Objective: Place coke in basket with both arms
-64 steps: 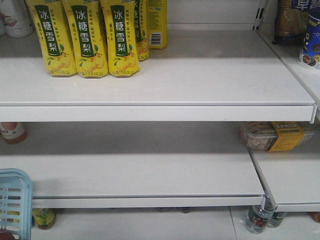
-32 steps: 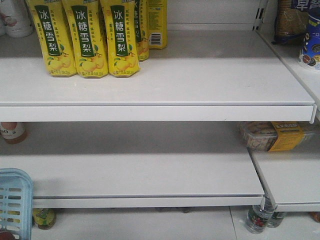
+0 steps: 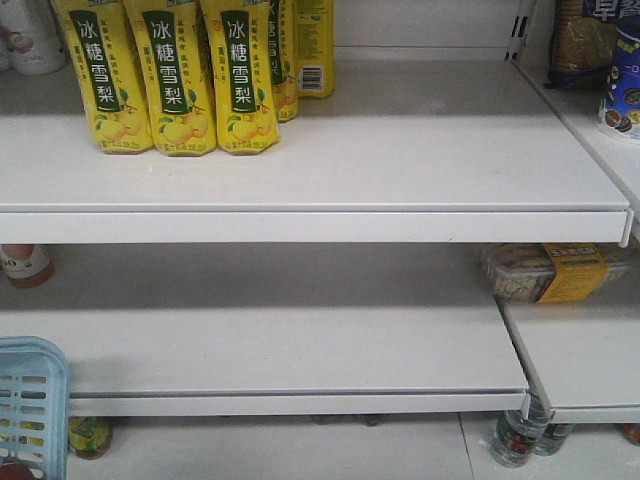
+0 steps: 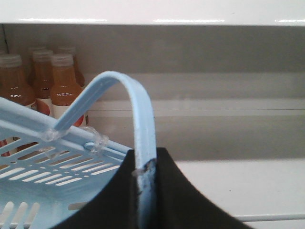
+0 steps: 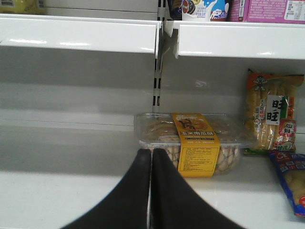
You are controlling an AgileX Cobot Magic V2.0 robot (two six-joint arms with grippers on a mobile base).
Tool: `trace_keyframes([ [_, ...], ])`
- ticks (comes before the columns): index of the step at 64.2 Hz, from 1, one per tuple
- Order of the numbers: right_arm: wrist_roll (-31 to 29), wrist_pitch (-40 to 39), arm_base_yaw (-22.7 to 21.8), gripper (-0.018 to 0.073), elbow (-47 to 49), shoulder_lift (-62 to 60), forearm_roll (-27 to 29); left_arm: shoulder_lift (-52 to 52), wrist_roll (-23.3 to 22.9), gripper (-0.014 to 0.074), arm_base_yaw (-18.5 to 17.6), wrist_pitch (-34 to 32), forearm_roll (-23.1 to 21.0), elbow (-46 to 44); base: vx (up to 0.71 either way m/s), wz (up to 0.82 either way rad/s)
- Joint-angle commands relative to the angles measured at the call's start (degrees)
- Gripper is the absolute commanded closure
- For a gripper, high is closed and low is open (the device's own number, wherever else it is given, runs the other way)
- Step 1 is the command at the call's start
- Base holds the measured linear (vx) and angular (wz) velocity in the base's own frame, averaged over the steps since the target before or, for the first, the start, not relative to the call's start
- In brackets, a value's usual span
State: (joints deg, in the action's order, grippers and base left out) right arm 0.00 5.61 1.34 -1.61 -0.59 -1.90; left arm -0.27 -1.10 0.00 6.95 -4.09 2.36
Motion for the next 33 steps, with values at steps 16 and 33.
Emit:
trace_keyframes([
  [16,-0.5,-4.8,-0.1,0.0568,-0.6,-1.1,-0.2,-1.3,1.1,0.0602,-0.1,-9.5,1.4,-0.5,0.00,0.00],
  [33,-0.5,-4.8,-0.1,0.0568,-0.6,-1.1,-0.2,-1.3,1.1,0.0602,-0.1,-9.5,1.4,-0.5,0.00,0.00],
])
